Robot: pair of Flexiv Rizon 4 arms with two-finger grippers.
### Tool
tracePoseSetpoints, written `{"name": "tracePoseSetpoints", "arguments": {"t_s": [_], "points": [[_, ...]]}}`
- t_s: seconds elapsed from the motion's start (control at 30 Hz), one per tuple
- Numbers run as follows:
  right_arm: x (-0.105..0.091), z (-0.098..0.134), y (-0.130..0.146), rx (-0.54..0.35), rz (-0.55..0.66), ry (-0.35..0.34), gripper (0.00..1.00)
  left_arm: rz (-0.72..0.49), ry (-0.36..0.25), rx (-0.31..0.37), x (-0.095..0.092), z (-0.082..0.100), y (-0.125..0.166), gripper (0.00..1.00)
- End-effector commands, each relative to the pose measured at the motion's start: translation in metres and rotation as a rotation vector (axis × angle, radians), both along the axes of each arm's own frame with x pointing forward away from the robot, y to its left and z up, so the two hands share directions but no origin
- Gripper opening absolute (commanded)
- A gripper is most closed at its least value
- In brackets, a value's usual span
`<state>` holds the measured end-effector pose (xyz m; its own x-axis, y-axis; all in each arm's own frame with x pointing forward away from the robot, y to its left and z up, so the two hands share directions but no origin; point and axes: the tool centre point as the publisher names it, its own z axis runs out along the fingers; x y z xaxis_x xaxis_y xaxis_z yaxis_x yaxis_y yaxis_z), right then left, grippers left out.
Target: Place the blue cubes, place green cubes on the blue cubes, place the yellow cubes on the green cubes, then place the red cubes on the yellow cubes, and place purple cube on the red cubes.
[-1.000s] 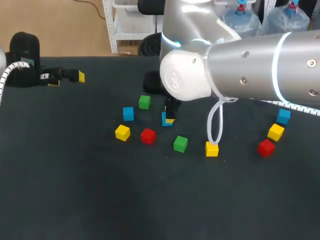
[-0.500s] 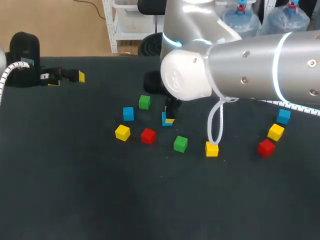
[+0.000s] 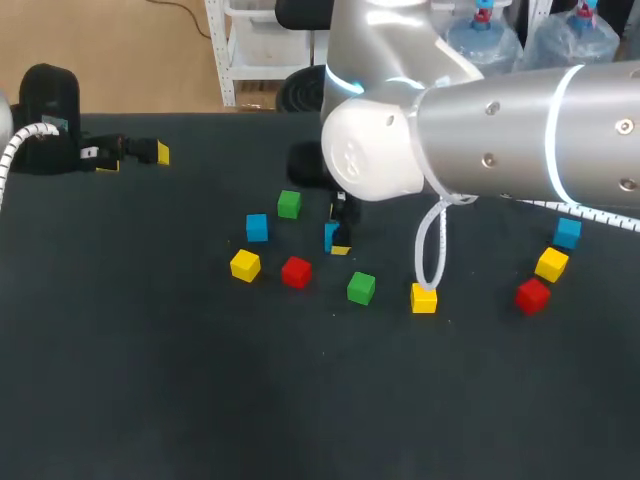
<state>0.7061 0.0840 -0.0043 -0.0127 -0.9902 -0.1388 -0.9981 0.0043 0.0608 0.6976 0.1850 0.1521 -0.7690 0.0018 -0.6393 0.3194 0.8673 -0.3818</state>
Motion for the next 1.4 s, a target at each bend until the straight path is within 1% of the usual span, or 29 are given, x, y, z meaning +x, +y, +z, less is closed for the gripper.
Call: {"name": "tracePoseSetpoints", "arguments": {"t_s": [0.03, 0.2, 0.3, 0.37, 0.43, 0.47, 0.5, 0.53, 0.63, 0.67, 0.7, 0.73, 0.8, 0.9, 0.93, 1.03, 1.13, 1.23, 1.3, 1.4], "points": [[0.001, 0.001, 0.001, 0.0, -0.002, 0.002, 1.0, -0.002, -0.003, -0.004, 0.001, -0.001, 0.001, 1.0], [0.002, 0.013, -0.004, 0.013, -0.006, -0.021, 1.0, -0.002, -0.003, -0.004, 0.001, -0.001, 0.001, 1.0], [0.003, 0.023, -0.011, 0.026, -0.015, -0.036, 0.94, -0.002, -0.003, -0.004, 0.001, -0.001, 0.001, 1.0], [0.002, 0.031, -0.018, 0.032, -0.019, -0.052, 0.87, -0.002, -0.003, -0.004, 0.001, -0.001, 0.001, 1.0], [0.001, 0.037, -0.025, 0.036, -0.027, -0.056, 0.9, -0.002, -0.003, -0.004, 0.001, -0.001, 0.001, 1.0], [0.001, 0.039, -0.029, 0.036, -0.029, -0.057, 0.95, -0.002, -0.003, -0.004, 0.001, -0.001, 0.001, 1.0], [0.0, 0.042, -0.033, 0.037, -0.029, -0.058, 0.96, -0.002, -0.003, -0.004, 0.001, -0.001, 0.001, 1.0], [-0.001, 0.044, -0.037, 0.038, -0.029, -0.058, 0.94, -0.002, -0.003, -0.004, 0.001, -0.001, 0.001, 1.0], [-0.004, 0.049, -0.052, 0.026, -0.03, -0.067, 0.95, -0.002, -0.003, -0.004, 0.001, -0.001, 0.001, 1.0], [-0.005, 0.05, -0.058, 0.024, -0.034, -0.068, 0.93, -0.002, -0.003, -0.004, 0.001, -0.001, 0.001, 1.0], [-0.006, 0.051, -0.063, 0.021, -0.039, -0.069, 0.87, -0.002, -0.003, -0.004, 0.001, -0.001, 0.001, 1.0], [-0.007, 0.053, -0.069, 0.015, -0.043, -0.071, 0.77, -0.002, -0.003, -0.004, 0.001, -0.001, 0.001, 1.0], [-0.01, 0.057, -0.083, 0.0, -0.049, -0.078, 0.65, -0.002, -0.003, -0.004, 0.001, -0.001, 0.001, 1.0], [-0.012, 0.064, -0.104, -0.019, -0.062, -0.092, 0.7, -0.002, -0.003, -0.004, 0.001, -0.001, 0.001, 1.0], [-0.013, 0.067, -0.112, -0.025, -0.068, -0.098, 0.69, -0.002, -0.003, -0.004, 0.001, -0.001, 0.001, 1.0], [-0.015, 0.078, -0.137, -0.051, -0.092, -0.123, 0.74, -0.002, -0.003, -0.004, 0.001, -0.001, 0.001, 1.0], [-0.019, 0.085, -0.155, -0.065, -0.128, -0.142, 0.76, -0.002, -0.003, -0.004, 0.001, -0.001, 0.001, 1.0], [-0.023, 0.088, -0.171, -0.066, -0.174, -0.152, 0.81, -0.002, -0.003, -0.004, 0.001, -0.001, 0.001, 1.0], [-0.026, 0.087, -0.183, -0.074, -0.202, -0.164, 0.82, -0.002, -0.003, -0.004, 0.001, -0.001, 0.001, 1.0], [-0.031, 0.084, -0.202, -0.102, -0.252, -0.185, 0.81, -0.002, -0.003, -0.004, 0.001, -0.001, 0.001, 1.0]]}}
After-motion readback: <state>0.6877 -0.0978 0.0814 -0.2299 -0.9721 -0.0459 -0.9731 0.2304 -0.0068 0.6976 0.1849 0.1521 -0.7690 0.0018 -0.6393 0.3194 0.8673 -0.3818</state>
